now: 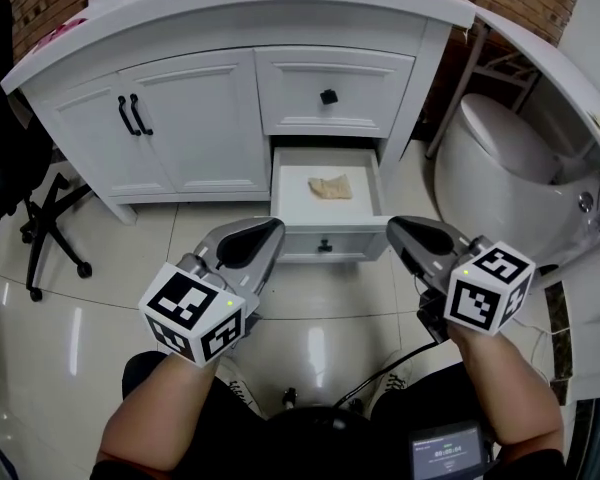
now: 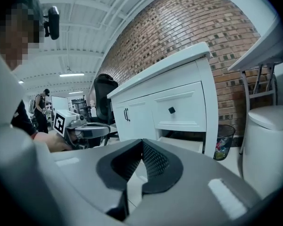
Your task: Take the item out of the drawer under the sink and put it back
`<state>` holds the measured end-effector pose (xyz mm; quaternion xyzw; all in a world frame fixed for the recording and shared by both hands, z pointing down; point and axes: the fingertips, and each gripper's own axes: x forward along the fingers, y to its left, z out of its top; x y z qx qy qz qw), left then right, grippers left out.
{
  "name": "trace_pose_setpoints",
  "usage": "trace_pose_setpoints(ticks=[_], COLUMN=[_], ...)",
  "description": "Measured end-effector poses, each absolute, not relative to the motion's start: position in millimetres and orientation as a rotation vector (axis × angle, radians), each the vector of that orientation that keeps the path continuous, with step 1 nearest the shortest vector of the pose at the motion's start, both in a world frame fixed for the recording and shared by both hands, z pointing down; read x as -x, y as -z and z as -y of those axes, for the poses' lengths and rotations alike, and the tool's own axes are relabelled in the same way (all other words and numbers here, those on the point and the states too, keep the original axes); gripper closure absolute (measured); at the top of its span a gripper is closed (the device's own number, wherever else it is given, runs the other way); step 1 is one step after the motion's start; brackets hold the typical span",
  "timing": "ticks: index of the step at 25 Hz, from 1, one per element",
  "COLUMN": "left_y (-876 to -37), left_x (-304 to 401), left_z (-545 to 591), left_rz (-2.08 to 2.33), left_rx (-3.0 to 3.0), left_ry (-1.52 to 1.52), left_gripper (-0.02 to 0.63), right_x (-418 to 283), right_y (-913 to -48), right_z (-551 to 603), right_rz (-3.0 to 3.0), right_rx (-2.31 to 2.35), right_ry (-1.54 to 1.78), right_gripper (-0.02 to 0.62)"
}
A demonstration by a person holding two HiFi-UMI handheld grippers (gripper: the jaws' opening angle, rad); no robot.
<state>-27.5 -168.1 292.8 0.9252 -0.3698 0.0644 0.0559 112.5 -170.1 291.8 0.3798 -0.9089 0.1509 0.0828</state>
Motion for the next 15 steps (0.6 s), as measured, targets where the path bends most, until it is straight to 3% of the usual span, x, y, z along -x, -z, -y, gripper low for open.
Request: trace_pose_setpoints(ticks=[15], left_y=[-305.5], left_x=[19.8], left_z=[187.3], left_rz=[1.064], left_rx=[-2.813], left_ry=[-0.227], left_gripper=[0.601], right_x=[-94.8], right_y=[-294.7], right_z=[213.1], right_rz=[2.635], right_rx=[-1.044], right_ry=[-0.297], right_gripper=[0.588])
